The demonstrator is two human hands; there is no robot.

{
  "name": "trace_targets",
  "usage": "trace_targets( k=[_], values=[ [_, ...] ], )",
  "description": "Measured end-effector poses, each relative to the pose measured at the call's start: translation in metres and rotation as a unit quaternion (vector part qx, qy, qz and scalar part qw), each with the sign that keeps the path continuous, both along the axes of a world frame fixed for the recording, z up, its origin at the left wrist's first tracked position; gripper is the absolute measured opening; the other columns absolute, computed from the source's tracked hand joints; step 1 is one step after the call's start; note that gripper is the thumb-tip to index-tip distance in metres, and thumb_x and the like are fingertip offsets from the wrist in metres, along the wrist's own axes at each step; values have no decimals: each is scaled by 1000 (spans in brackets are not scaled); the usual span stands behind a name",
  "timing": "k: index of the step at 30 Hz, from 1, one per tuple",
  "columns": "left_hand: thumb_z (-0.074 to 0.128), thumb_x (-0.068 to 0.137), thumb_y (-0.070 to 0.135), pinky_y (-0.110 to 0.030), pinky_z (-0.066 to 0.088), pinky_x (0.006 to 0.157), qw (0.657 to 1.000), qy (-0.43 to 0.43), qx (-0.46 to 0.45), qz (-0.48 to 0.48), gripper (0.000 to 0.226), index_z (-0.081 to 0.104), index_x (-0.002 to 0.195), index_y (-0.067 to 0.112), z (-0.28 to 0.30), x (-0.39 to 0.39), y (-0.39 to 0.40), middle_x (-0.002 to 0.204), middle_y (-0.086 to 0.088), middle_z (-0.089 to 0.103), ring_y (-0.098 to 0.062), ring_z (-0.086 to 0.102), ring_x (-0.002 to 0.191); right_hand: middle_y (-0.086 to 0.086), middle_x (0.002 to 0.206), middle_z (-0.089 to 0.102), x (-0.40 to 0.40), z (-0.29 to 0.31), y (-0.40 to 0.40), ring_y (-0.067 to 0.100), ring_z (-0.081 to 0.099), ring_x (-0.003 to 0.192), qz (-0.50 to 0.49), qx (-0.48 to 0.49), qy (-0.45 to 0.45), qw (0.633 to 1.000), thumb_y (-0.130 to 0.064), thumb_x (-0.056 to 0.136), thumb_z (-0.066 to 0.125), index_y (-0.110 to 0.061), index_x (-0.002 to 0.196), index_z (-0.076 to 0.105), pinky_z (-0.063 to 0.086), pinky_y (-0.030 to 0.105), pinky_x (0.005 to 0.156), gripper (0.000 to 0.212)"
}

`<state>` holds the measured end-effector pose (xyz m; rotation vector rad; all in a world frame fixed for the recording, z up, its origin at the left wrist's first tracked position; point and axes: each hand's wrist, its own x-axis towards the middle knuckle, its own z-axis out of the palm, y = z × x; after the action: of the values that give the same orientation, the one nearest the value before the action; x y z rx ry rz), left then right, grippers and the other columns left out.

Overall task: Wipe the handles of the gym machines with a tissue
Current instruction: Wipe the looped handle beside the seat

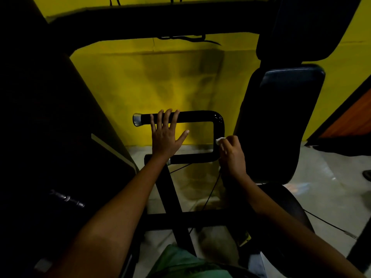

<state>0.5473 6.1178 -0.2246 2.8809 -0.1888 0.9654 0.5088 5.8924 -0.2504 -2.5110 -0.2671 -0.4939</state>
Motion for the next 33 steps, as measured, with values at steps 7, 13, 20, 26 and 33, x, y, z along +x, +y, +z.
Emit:
trace_targets(
  k=[7,13,20,26,33],
  values=[
    [43,90,58,-54,18,113,1000,5,-1,0,65,36,141,19,2,-1,0,134,-9,49,-29,35,129,15,101,55,-20,-11,3,31,59,77,32,-71,29,996,-8,87,62,-7,106,64,50,33,51,20],
    [43,90,58,-54,17,113,1000,12,-1,-1,64,35,140,19,3,-1,0,134,-9,49,-30,36,129,13,83,60,-22,-7,10,28,62,69,23,-130,-25,991,2,65,79,-6,93,70,42,24,43,31],
    [37,92,57,-54,18,113,999,42,-14,-8,63,40,141,17,8,-5,0,138,-9,48,-32,38,132,12,90,65,-17,-10,-8,29,64,75,102,-176,-76,976,4,66,74,-5,96,70,50,31,53,32],
    [25,94,60,-54,16,113,997,69,-23,-14,67,39,143,17,9,-8,1,144,-9,43,-33,34,136,11,83,66,-4,-18,14,28,63,69,202,-214,-117,949,-4,75,56,0,90,70,49,29,46,21],
    [35,94,54,-49,5,115,998,57,-30,-29,65,28,148,17,-3,-24,13,155,-13,22,-29,14,144,12,89,69,7,-16,6,29,66,73,247,-282,-109,921,-5,68,54,-3,84,72,54,29,55,24]
  ],
)
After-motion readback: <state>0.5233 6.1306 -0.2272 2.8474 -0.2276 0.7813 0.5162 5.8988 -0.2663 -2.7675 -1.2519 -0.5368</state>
